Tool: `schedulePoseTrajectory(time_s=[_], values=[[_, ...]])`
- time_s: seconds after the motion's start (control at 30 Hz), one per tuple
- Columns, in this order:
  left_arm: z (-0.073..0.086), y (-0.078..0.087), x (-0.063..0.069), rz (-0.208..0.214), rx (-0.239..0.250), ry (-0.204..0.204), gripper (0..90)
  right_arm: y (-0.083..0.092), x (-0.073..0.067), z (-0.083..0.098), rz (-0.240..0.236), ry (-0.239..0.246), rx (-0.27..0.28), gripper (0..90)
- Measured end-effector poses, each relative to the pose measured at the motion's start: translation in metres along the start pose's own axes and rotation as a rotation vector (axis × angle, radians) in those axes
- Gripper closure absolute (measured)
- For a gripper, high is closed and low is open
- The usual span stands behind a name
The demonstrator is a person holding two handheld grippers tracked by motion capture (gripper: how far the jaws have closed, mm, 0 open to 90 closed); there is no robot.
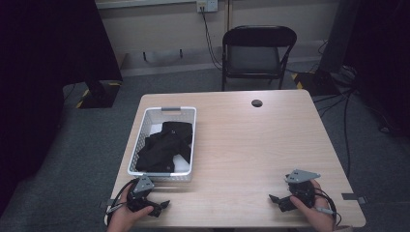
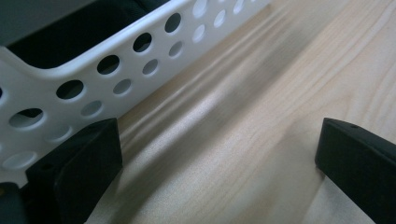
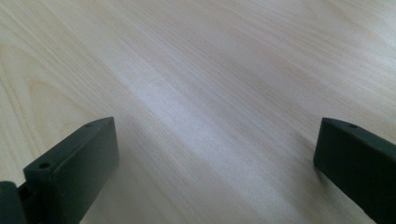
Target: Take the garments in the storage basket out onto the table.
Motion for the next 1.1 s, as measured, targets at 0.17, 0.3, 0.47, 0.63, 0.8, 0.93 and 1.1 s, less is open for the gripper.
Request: schedulePoseTrajectory(time_s=[0.17,0.3,0.47,0.63,0.8,0.93,1.1], values=[[0.000,0.001,0.001,0.003,-0.019,0.004,0.3,0.000,0.000,0.000,0.000,0.000,0.000,0.0],[-0.001,0.002,0.001,0.019,-0.028,0.022,2.2,0.000,0.000,0.000,-0.001,0.001,0.000,0.0],[0.001,0.011,0.000,0.041,-0.022,0.067,2.5,0.000,0.000,0.000,-0.002,0.002,0.000,0.0],[0.005,0.021,-0.001,0.058,-0.026,0.084,2.8,0.000,0.000,0.000,-0.002,0.001,0.000,0.0],[0.007,0.029,-0.008,0.042,-0.007,0.116,2.7,0.000,0.000,0.000,-0.001,0.002,0.000,0.0],[0.007,0.036,-0.010,0.047,0.003,0.139,2.7,0.000,0.000,0.000,-0.001,0.002,0.000,0.0],[0.002,0.045,-0.012,0.049,0.013,0.150,3.9,0.000,0.000,0.000,-0.001,0.002,0.000,0.0]])
Point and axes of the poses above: each handheld gripper's, and its own axes: y roughly backward along the jaws, z roughly out of its underside, x roughly to its right, the point moved 8 cm from there along -y, roughly forward along the jaws, and after that the axes turned 15 degrees about -x, right-handed, at the moved point
